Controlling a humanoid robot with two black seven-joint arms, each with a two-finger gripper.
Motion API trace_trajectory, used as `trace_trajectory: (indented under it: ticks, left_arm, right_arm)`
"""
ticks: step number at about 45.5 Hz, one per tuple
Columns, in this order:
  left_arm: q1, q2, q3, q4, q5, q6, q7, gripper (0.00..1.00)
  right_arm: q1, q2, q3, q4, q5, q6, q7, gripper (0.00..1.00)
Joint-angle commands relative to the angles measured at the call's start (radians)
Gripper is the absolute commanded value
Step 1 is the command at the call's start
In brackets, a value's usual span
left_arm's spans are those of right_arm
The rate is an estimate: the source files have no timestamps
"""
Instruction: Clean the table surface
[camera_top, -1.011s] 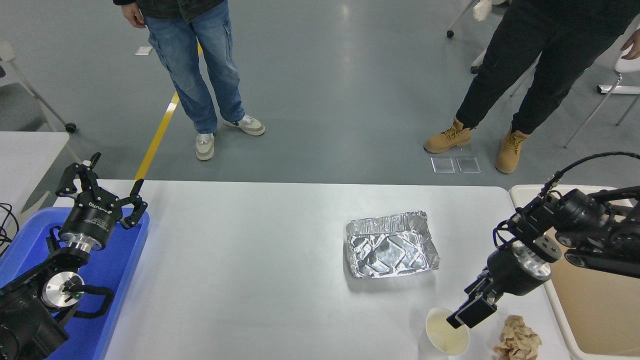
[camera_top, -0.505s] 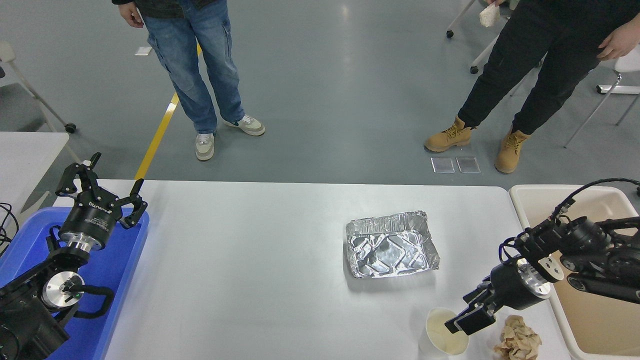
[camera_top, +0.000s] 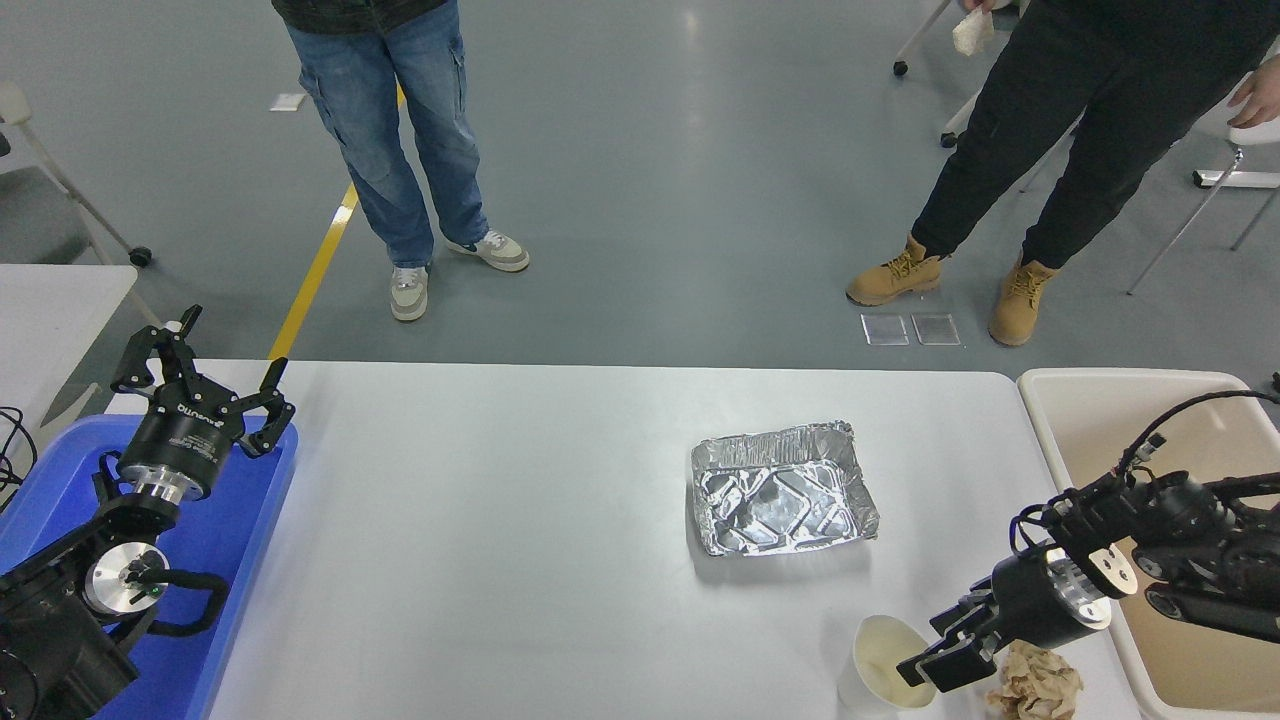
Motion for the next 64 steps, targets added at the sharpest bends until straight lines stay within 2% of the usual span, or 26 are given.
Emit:
trace_trajectory:
  ticks: [1,10,12,23,28,48,64]
  left_arm:
    - [0.0,-0.001,0.0,0.0,0.0,0.0,0.0,1.0]
    - [0.0,-0.001,0.0,0.0,0.0,0.0,0.0,1.0]
    - [0.0,0.001,-0.001,0.0,0.0,0.001,0.0,1.0]
    - [0.0,-0.001,-0.001,0.0,0.0,0.001,0.0,1.0]
    - [0.0,-0.001,-0.001,0.0,0.0,0.001,0.0,1.0]
    - [0.0,-0.001,0.0,0.0,0.0,0.0,0.0,1.0]
    - [0.0,-0.001,-0.001,0.0,0.0,0.001,0.0,1.0]
  right_arm:
    - [-0.006,0.0,-0.004,-0.009,-0.002,-0.025,0.006,0.43]
    - [-0.006,0.0,-0.007,-0.019,-0.001,-0.025,0.024,0.13]
    - [-0.006,0.0,-0.007,-0.019,-0.001,-0.025,0.036,0.1]
    - [-0.006,-0.002,-0.007,-0.025,0.001,-0.025,0.067,0.09]
    - [-0.004,-0.003,-0.007,-0.025,0.001,-0.025,0.083,0.0]
    - [0.025,-0.014,0.013,-0.031,0.01,-0.027,0.155,0.0]
    - [0.155,-0.072,0.084,-0.049,0.281,-0.024,0.21,0.0]
